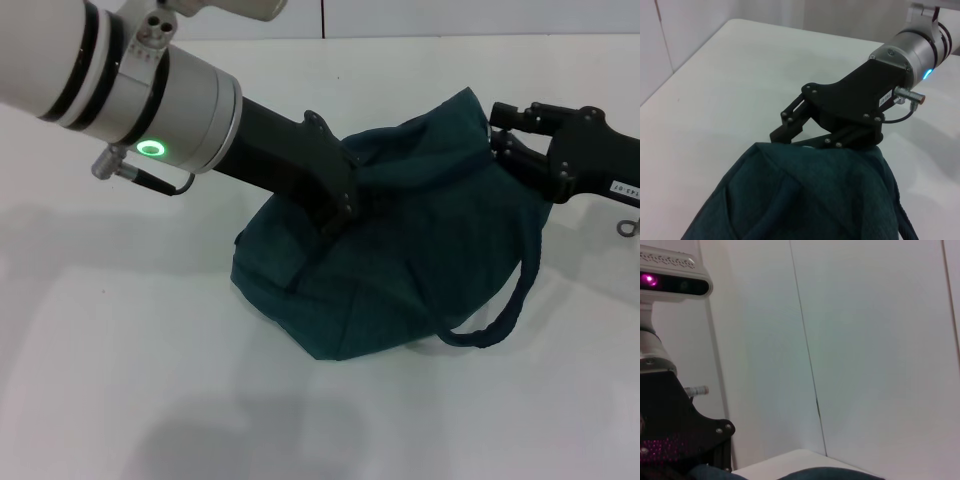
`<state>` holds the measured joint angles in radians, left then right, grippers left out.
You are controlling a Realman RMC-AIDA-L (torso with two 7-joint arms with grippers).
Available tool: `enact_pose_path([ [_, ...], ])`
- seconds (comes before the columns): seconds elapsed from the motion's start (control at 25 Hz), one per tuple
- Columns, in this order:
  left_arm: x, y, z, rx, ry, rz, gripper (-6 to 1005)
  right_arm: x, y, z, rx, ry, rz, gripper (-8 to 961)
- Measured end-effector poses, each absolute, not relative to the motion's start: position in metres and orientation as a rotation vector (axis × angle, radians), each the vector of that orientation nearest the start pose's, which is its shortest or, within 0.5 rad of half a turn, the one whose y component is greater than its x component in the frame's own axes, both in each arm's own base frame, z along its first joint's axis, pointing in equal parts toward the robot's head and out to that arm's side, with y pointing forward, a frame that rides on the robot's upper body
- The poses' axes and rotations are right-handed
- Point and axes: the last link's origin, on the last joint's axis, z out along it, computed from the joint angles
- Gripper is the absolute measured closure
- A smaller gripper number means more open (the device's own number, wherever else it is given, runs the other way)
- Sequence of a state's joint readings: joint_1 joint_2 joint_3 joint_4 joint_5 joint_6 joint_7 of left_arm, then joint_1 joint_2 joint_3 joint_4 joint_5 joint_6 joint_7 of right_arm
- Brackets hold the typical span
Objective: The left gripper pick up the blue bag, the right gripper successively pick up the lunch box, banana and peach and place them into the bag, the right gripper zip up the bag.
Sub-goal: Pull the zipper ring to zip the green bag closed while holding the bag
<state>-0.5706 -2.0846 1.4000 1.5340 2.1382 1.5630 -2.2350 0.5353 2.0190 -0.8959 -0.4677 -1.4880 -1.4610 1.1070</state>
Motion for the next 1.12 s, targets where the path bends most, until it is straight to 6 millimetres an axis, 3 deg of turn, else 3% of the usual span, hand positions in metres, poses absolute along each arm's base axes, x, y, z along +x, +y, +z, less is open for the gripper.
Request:
enact_pose_path([
  [0.04,-0.0930,0.3280,-0.0007,-2.985,-0.318,-0.055,937,0.2449,0.3508,0.0075,-2.491,0.401,0.988,439],
  [0.24,-0.0927,0.3279,-0.0009,-2.986,-0.316,-0.054,937,0.2421,0.3474,0.0070,-2.502,0.341,1.002,675],
  [0.8,-0.0949,0.3277,-0.0017,-2.988,-0.328,-0.052,939,0.2403,0.3447,0.0068,-2.509,0.288,1.011,743],
  [1.0,-0.0959,0.3281,-0.0015,-2.986,-0.336,-0.053,937,0.2434,0.3430,0.0081,-2.495,0.297,1.014,918],
  [1.12,-0.0967,0.3282,-0.0018,-2.987,-0.342,-0.052,934,0.2474,0.3421,0.0135,-2.448,0.316,1.037,920],
])
